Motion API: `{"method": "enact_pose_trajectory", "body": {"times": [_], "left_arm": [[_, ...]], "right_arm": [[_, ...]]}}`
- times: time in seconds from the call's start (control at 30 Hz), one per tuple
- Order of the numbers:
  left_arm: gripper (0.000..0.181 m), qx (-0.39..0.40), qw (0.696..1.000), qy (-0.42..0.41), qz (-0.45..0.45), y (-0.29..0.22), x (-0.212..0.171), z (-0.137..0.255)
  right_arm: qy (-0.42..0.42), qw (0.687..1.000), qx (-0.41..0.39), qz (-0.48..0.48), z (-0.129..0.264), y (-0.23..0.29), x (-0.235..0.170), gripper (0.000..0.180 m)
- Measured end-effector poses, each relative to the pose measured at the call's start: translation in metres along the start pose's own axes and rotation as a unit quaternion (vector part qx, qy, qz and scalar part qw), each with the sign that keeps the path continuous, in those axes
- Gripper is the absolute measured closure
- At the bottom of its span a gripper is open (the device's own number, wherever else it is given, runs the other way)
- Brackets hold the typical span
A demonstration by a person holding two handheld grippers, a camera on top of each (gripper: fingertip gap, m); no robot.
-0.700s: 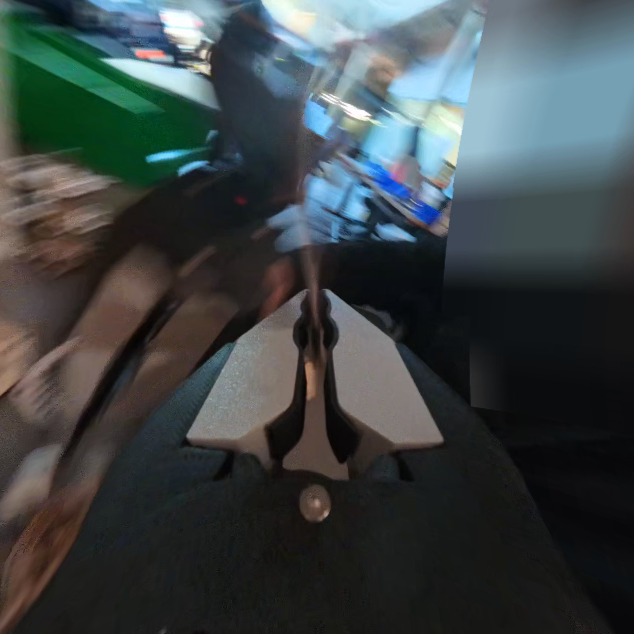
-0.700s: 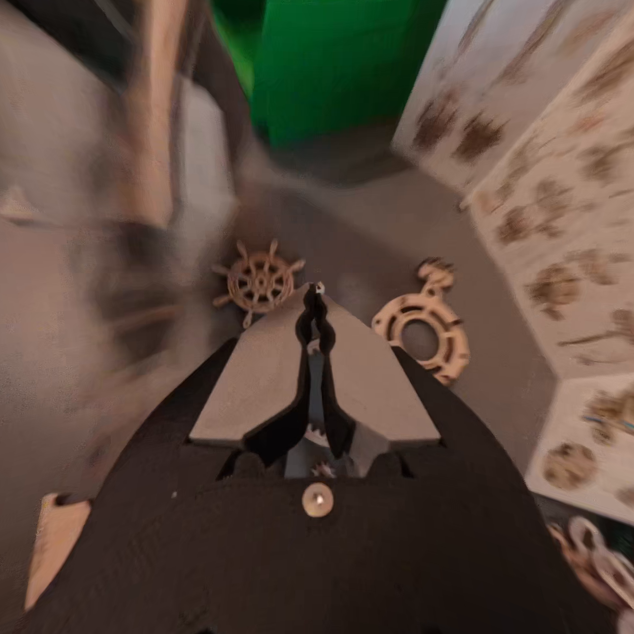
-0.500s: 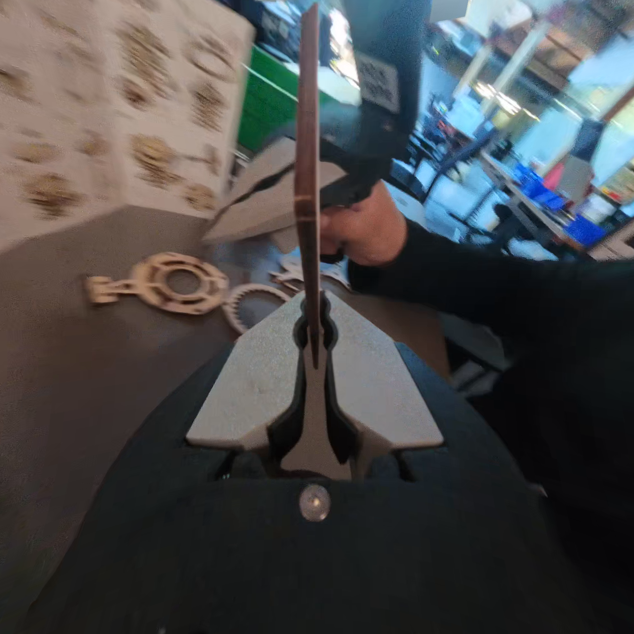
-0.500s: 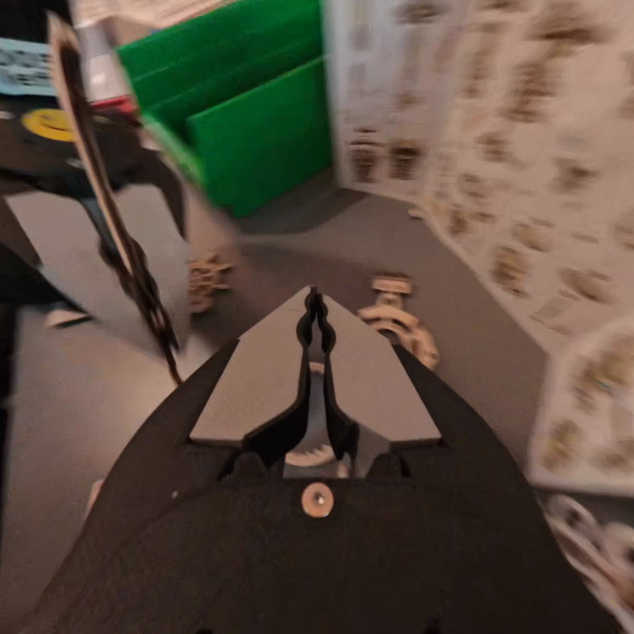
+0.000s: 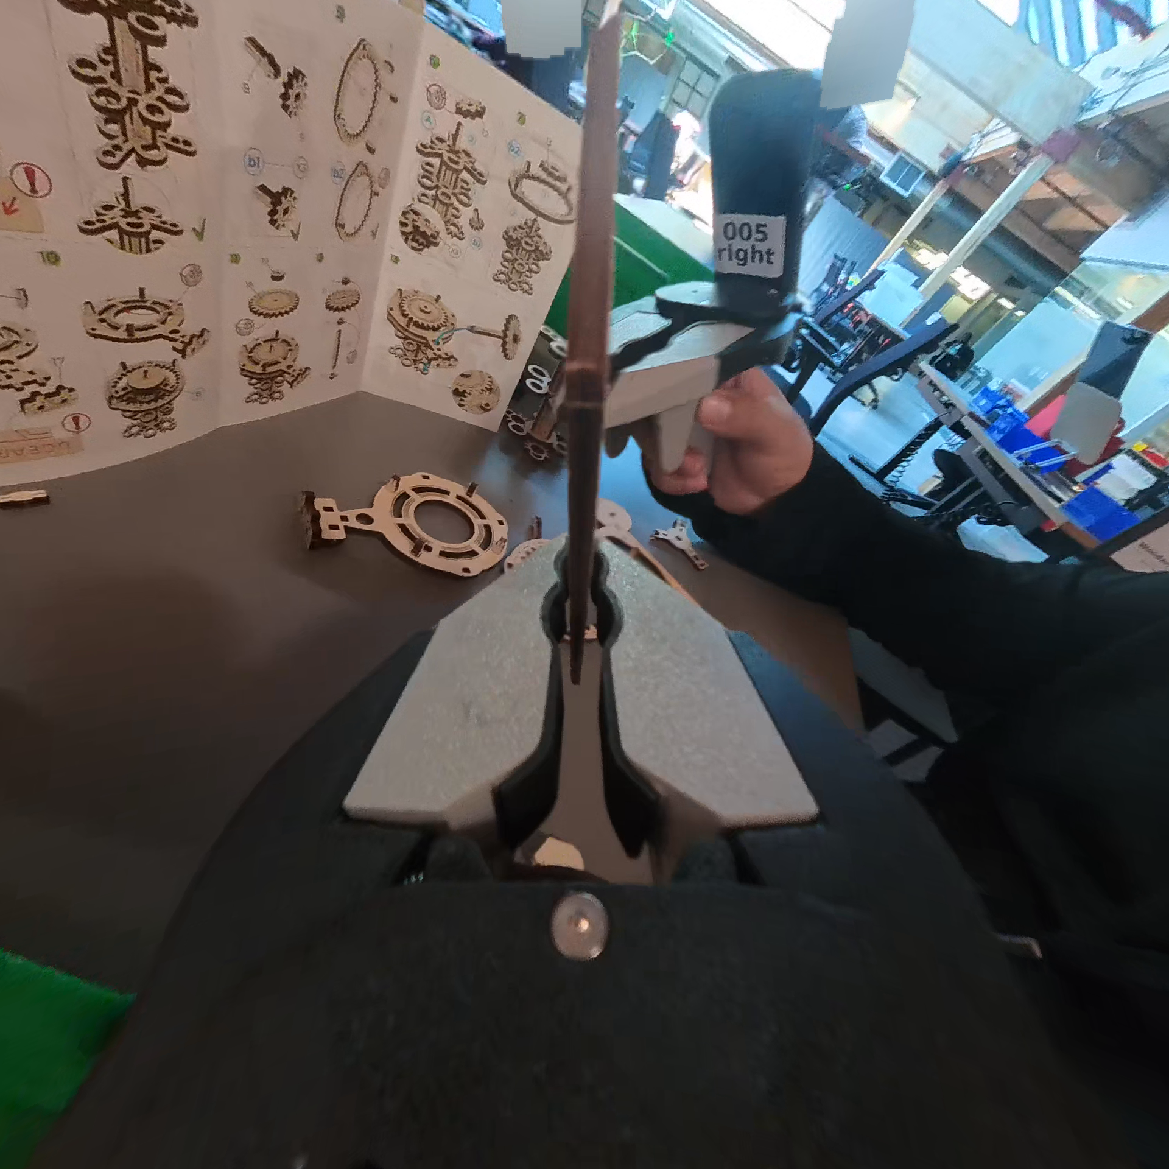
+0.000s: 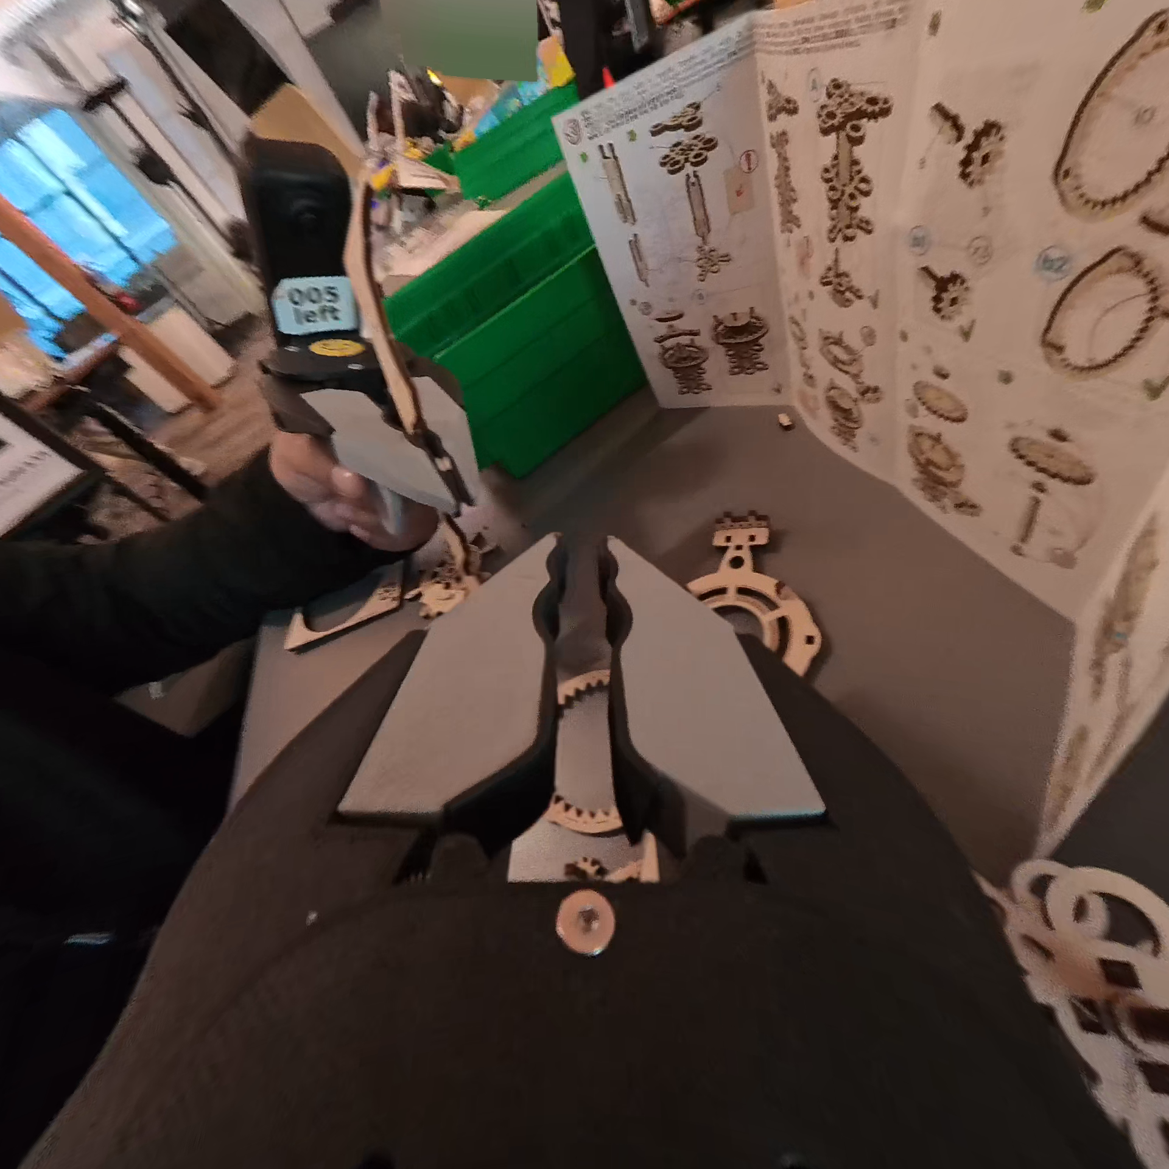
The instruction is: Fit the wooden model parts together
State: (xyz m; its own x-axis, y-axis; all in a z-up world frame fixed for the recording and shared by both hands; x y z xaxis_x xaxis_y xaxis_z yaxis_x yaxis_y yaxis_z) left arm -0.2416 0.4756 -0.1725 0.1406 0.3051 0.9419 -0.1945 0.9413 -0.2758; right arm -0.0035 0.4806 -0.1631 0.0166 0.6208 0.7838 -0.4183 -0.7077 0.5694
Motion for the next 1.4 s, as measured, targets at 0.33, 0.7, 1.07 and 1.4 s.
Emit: {"method": "enact_pose_trajectory", "body": {"times": [0.33,0.7,1.07,1.4], "left_arm": [[0.149,-0.006,1.0,0.021,0.0,-0.002,-0.004,-0.008],[0.114,0.06,0.997,0.045,-0.016,-0.002,0.052,0.009],[0.109,0.125,0.972,0.114,-0.165,-0.032,0.042,0.031],[0.128,0.073,0.967,0.11,-0.219,-0.027,0.023,0.01]], "right_arm": [[0.049,0.993,0.101,0.036,0.001,0.008,-0.005,0.141],[0.052,0.996,0.05,0.046,0.0,0.007,-0.005,0.144],[0.024,0.996,-0.017,0.089,0.038,0.007,0.004,0.143],[0.12,0.984,-0.032,0.127,0.058,0.0,-0.017,0.148]]}}
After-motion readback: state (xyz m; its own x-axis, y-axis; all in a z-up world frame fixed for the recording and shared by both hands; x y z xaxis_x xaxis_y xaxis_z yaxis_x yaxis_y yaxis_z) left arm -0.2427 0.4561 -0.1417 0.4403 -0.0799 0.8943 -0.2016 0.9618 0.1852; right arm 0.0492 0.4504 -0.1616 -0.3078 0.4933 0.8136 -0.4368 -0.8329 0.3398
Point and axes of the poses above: each gripper's, where its closed fingertips meet, z back along the fingers, x out of its top, y = z × x across the jaws, the point moved 10 cm from there along z, back along the fingers, and after that the axes turned 11 degrees about -z, right-handed, at the moved point
